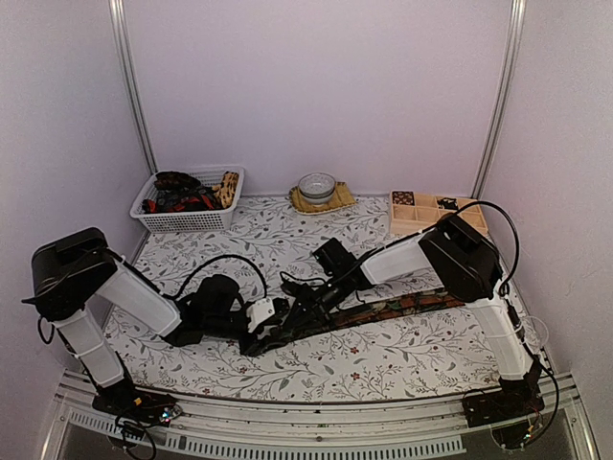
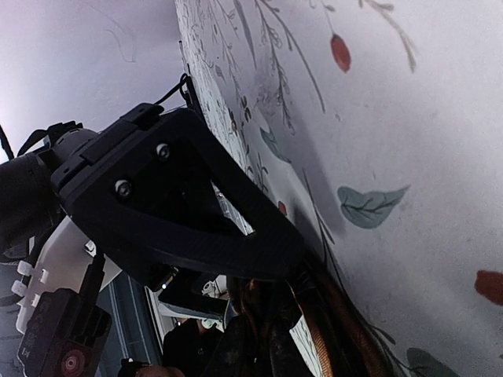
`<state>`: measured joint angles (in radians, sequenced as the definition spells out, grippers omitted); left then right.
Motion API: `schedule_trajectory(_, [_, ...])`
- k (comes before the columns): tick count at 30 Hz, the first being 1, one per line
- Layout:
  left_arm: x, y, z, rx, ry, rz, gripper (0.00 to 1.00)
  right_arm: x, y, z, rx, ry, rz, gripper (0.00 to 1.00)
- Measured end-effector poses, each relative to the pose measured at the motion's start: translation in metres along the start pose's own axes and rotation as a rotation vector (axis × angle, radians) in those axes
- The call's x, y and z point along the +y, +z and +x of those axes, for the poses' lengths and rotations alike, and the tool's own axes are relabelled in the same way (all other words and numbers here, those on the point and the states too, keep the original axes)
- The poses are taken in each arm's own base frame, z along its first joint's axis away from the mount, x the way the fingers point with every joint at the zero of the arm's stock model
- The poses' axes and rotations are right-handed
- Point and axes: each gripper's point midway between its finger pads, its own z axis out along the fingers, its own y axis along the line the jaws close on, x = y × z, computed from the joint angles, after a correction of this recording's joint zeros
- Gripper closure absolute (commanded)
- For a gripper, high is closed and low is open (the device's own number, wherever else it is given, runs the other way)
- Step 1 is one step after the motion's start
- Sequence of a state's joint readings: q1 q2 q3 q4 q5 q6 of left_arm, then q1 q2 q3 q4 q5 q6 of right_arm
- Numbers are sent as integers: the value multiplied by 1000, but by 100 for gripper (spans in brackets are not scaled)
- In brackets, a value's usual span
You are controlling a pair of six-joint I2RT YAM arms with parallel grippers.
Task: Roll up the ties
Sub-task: Roll the tie at the center of the board.
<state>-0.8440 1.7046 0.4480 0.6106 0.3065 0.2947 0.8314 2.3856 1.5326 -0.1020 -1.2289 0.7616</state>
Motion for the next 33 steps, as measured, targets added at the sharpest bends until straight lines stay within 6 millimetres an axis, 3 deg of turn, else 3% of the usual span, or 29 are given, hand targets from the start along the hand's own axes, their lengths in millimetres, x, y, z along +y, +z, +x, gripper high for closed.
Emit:
schedule_trajectory(9, [-8, 2, -4, -17, 22, 47, 74, -1, 0, 1, 5, 6, 5, 87])
schedule_trajectory(15, [-7, 7, -3, 0, 10, 54, 75, -3, -3, 0, -4, 12, 13, 74])
schedule_trajectory(20, [-5, 11, -5, 27, -22, 49, 77, -10, -16, -11, -51, 17, 31, 64])
schedule_trajectory(26, [-4, 11, -4, 67, -75, 22, 76, -23, -45, -27, -140, 10, 82, 62])
schedule_trajectory(33, [0, 4, 0, 116, -141, -14, 76, -30, -68, -20, -203, 15, 166, 62])
